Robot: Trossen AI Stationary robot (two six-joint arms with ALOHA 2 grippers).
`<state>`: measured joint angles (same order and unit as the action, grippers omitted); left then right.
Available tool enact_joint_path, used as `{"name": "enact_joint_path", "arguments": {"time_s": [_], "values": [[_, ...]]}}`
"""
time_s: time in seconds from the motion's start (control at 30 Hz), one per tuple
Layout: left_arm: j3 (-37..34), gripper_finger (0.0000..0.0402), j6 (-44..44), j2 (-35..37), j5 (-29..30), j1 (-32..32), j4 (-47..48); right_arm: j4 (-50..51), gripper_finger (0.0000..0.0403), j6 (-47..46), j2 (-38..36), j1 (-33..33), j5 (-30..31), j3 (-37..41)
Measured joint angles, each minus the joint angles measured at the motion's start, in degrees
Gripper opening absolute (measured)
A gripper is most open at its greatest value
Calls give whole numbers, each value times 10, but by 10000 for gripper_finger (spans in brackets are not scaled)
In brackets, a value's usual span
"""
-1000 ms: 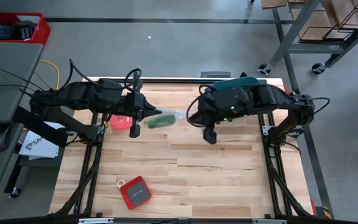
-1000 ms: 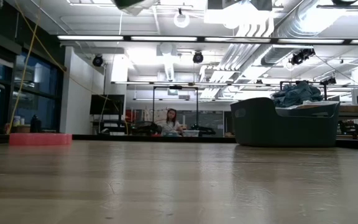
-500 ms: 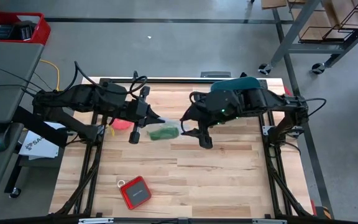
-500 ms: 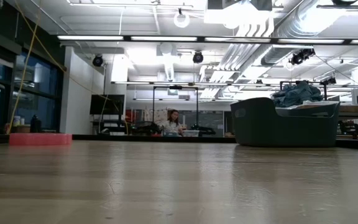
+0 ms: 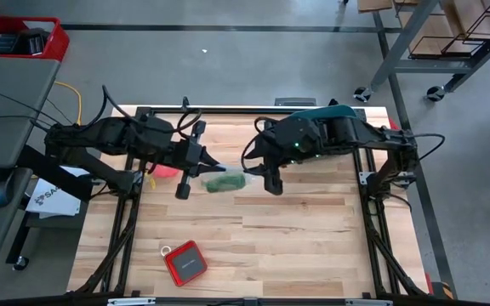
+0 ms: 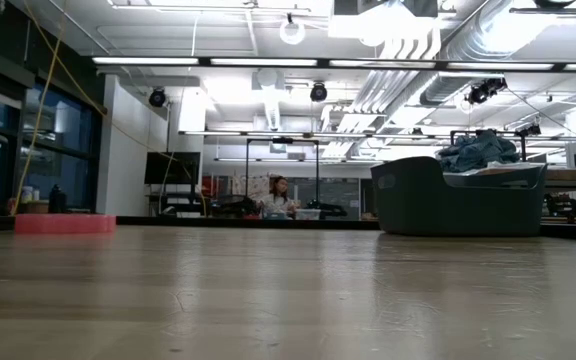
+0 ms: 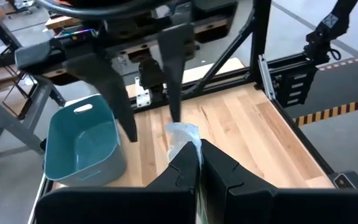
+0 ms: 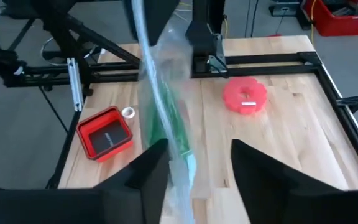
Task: Roll bandage
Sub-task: Close the transparent zip bag
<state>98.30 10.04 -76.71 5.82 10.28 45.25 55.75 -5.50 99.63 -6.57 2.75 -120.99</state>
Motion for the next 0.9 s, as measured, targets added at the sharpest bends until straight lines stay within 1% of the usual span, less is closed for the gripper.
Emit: {"name": "enact_joint_path", "arguments": {"time_s": [0.17, 0.27, 0.57, 0.7, 0.9], "values": [[0, 0, 1, 0, 7, 0, 0, 16, 111, -10, 0, -3, -6, 0], [0, 0, 1, 0, 7, 0, 0, 13, 91, -30, 0, -2, -6, 0], [0, 0, 7, 0, 11, 0, 0, 22, 87, -35, 0, -2, -11, 0], [0, 0, 7, 0, 36, 0, 0, 21, 87, -35, 0, -2, -18, 0], [0, 0, 11, 0, 39, 0, -1, 18, 87, -33, 1, -2, -19, 0]]}}
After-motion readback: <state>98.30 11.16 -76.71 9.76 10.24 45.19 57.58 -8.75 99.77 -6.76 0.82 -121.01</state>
